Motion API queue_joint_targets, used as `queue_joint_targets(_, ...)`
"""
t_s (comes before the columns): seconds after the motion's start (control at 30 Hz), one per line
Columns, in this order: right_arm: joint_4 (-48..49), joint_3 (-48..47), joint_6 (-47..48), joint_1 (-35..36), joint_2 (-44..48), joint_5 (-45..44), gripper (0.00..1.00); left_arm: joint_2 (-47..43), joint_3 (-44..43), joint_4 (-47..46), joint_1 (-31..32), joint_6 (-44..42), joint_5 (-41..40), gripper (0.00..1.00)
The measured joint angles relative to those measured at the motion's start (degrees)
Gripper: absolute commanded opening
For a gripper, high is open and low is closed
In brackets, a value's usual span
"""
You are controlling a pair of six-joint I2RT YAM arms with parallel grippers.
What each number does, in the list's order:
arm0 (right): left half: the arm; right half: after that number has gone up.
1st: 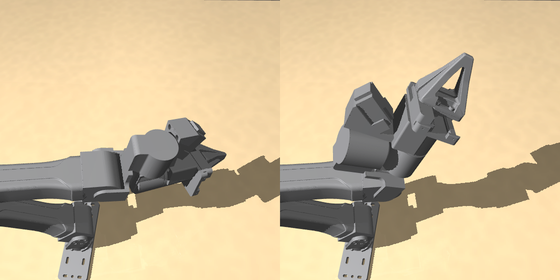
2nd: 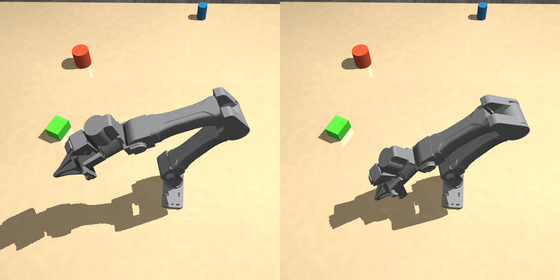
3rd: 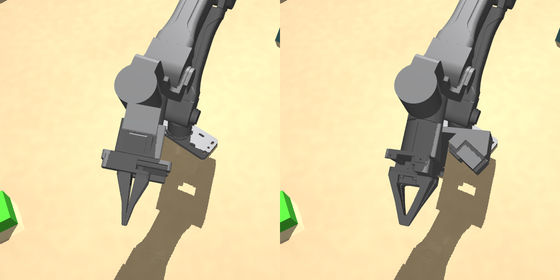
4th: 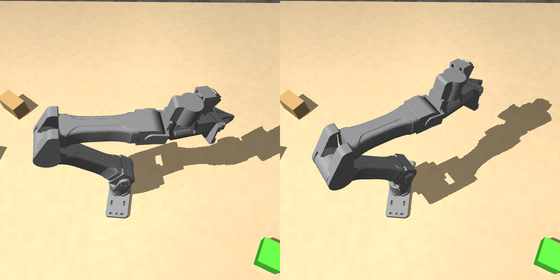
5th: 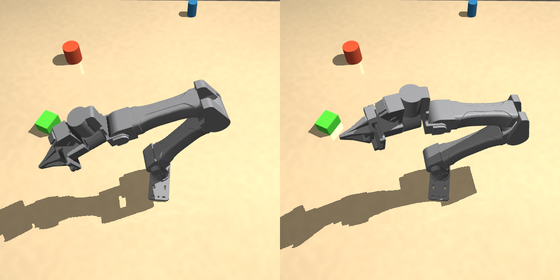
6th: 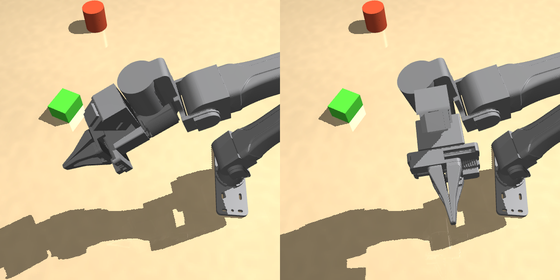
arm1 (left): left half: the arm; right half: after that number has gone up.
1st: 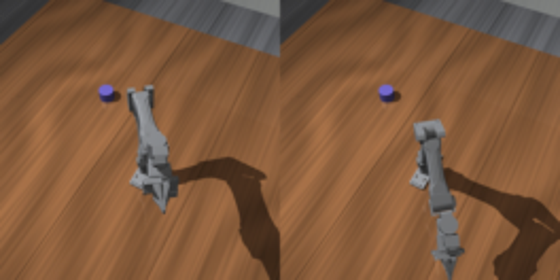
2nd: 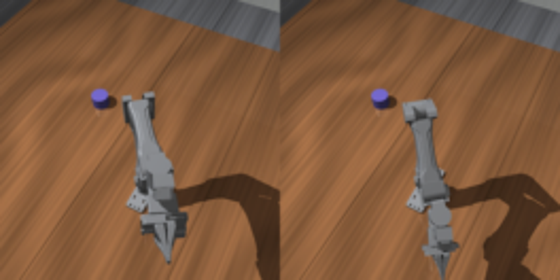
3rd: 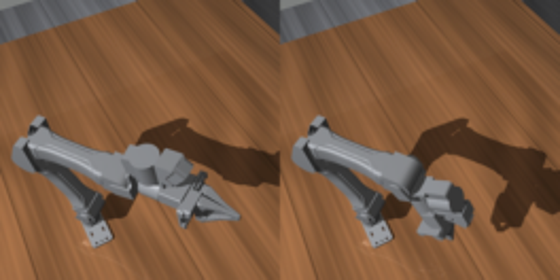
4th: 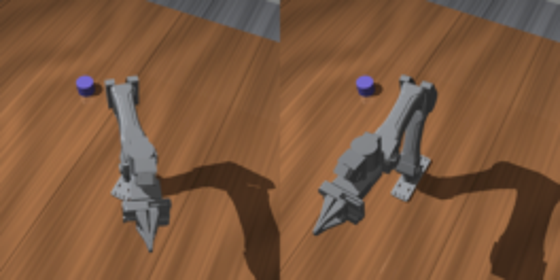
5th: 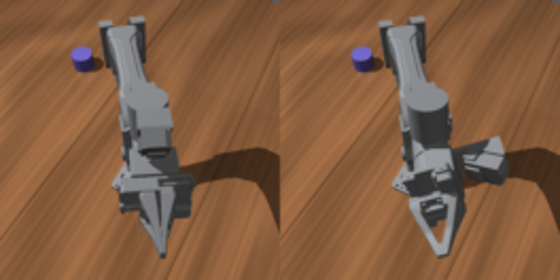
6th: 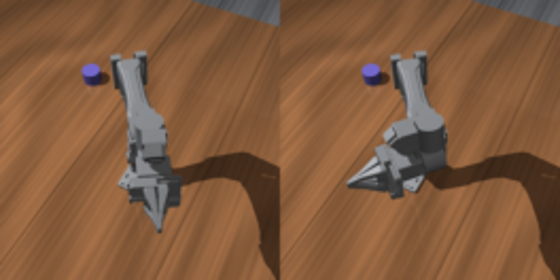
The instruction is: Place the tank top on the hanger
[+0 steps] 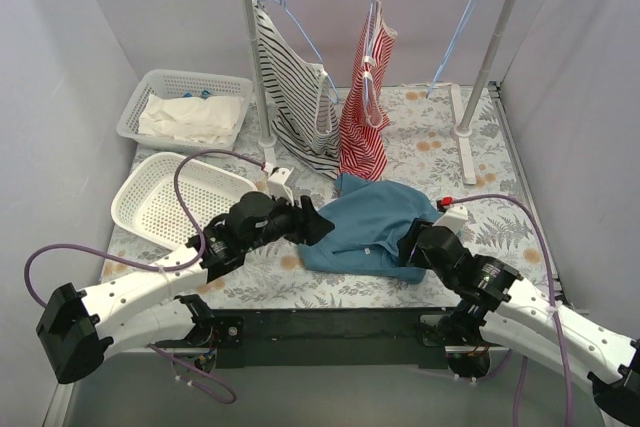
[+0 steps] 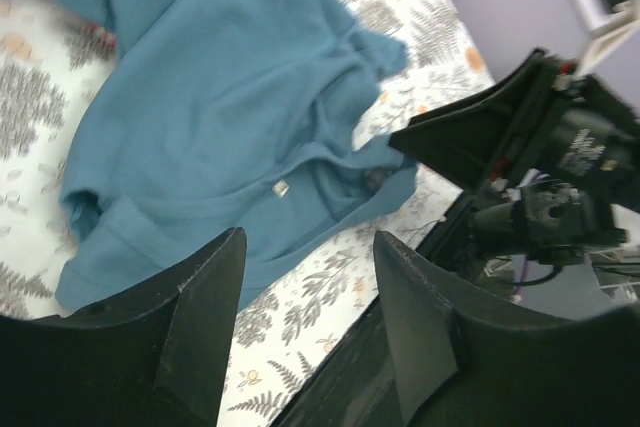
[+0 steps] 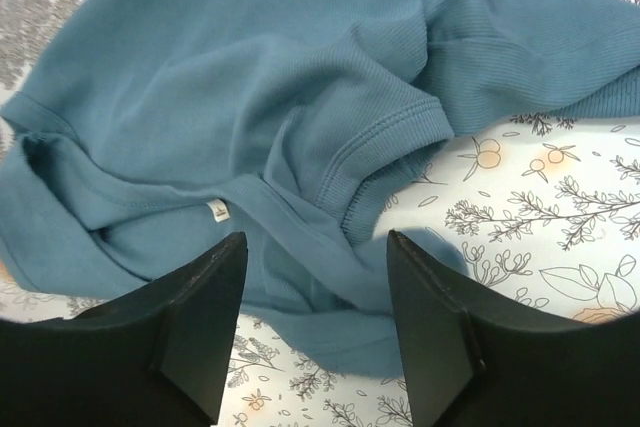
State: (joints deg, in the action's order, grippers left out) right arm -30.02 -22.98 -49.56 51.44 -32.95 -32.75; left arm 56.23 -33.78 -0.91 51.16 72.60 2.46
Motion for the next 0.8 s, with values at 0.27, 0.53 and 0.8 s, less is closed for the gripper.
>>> queue_joint_targets(0.27,-3.02,-5.79,1.62,0.00,3.89,-1.44,0.70,-0.83,-13.00,3.74,0.00,-4.98,2.51,0.55)
queue_joint_targets(0.53,-1.66,-37.22,16.57,-0.79,-11.72,-13.77,0.74,1.90,-14.08,6.27,0.00,-5.70,1.09,0.55)
queue_joint_targets(0.8,3.67,-68.52,32.74,-20.65,-36.65,-6.82,0.75,4.87,-15.04,10.03,0.00,-5.90,0.07,0.55)
